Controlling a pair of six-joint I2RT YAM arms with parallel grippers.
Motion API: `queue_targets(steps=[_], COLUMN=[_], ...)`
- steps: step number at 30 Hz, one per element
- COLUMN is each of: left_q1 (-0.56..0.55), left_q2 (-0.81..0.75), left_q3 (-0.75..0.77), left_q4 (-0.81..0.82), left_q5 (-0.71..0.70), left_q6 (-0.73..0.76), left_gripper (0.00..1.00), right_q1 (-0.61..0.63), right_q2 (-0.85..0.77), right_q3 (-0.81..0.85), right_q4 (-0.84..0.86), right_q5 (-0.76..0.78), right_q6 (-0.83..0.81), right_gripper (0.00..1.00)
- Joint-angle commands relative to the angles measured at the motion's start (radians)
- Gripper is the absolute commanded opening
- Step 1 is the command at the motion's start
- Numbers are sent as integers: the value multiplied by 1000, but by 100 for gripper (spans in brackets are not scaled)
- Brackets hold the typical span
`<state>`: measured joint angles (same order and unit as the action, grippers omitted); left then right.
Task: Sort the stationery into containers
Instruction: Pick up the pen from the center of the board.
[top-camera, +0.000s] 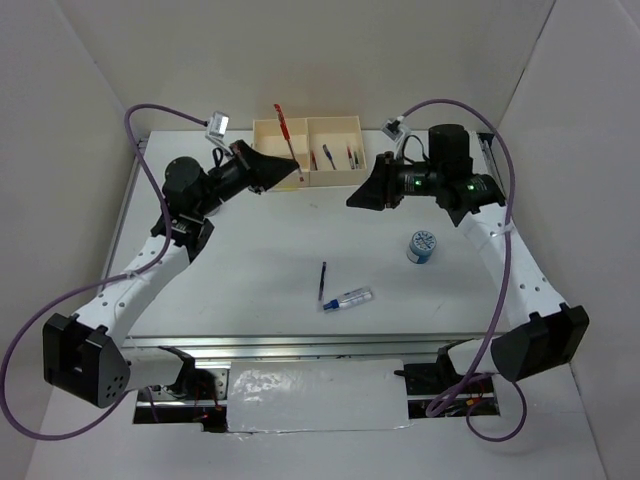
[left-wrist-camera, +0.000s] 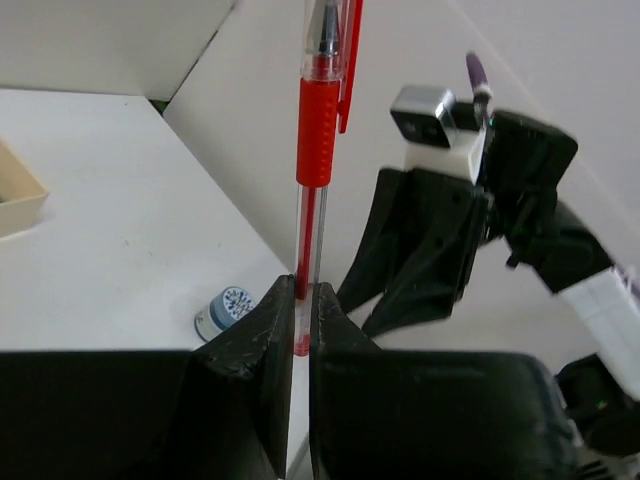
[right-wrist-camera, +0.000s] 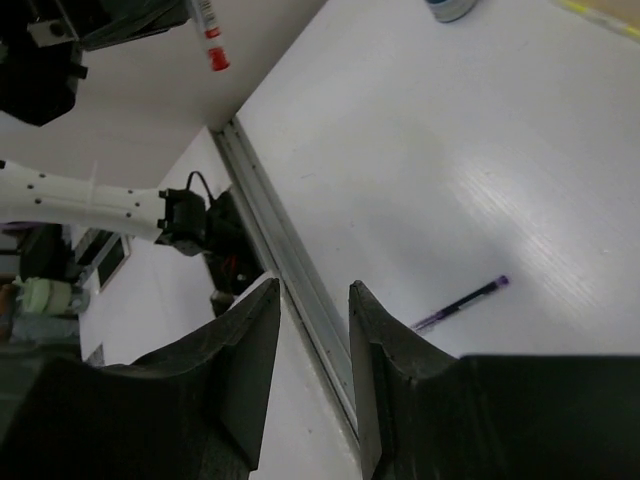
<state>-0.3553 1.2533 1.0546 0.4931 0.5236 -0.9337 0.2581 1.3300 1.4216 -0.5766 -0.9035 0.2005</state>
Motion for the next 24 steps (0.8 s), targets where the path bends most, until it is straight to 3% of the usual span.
queue_targets(steps=[1,10,24], left_q1=[7,1,-30], left_q2=[15,46,89], left_q3=[53,58,61], left_q4=[-6,-10,-13], left_q5=[-109,-120,-108], left_q6=[-195,-246,-235], left_gripper=[0,0,0], right_q1=[62,85,135], right_q2=[32,150,285], right_q3=[66,111,218], right_q4=[84,245,238], right_q5=[-58,-155,-121], right_q6=[69,266,283], right_gripper=[40,41,44])
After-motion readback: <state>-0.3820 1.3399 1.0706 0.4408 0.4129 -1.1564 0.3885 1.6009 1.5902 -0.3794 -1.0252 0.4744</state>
